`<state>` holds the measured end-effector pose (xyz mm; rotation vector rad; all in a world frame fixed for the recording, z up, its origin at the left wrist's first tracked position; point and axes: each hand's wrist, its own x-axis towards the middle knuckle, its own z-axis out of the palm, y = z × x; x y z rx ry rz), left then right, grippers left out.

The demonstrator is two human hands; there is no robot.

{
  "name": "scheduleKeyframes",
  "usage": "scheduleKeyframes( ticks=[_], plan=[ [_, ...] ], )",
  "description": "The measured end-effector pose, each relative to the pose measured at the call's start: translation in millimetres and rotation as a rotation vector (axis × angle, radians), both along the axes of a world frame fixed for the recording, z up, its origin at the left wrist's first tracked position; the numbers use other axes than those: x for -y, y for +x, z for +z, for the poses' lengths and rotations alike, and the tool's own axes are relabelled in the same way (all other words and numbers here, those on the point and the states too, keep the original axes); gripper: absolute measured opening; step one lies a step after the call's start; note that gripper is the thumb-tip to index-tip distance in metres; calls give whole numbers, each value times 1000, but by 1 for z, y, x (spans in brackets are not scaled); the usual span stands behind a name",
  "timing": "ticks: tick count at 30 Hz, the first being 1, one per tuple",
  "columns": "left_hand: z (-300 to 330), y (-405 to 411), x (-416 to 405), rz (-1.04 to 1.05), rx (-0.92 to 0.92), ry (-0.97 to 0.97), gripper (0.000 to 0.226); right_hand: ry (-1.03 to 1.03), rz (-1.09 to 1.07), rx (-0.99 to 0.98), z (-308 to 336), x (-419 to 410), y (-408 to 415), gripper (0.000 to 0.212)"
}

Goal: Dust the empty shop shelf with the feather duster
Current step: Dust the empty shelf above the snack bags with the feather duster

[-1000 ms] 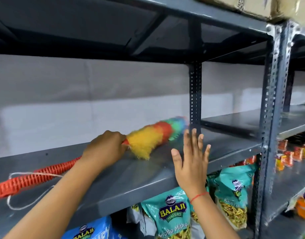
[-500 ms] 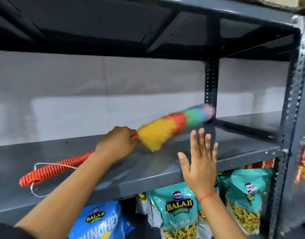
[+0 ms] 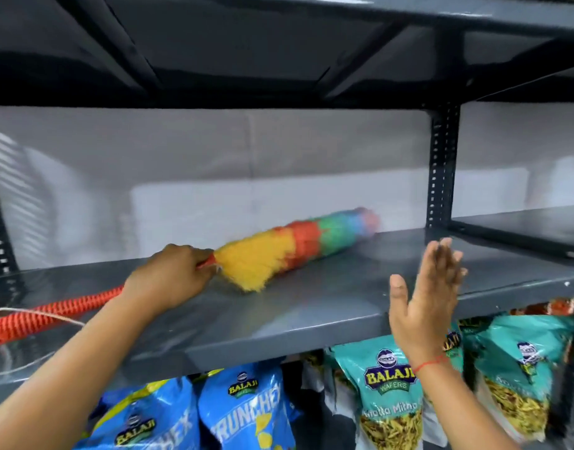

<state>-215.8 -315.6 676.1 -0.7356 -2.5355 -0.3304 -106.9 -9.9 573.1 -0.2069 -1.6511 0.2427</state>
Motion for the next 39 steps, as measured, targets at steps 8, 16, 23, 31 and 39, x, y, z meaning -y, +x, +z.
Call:
scheduleKeyframes(
  ticks=[8,16,23,31,39],
  plan=[
    [-8,-3,91,-103,240,-250,52,210,12,170,9,116,-38,68],
    [-3,-6,142,-3,96,29,32,143,-38,211,12,121,-34,68],
    [-13,9,172,34,322,-153,49,153,-2,232,12,121,-32,69],
    [2,28,184,230,229,76,42,24,179,118,36,189,-38,70],
    [-15,54,185,295,363,-111,46,327,314,278,29,277,-73,69]
  ],
)
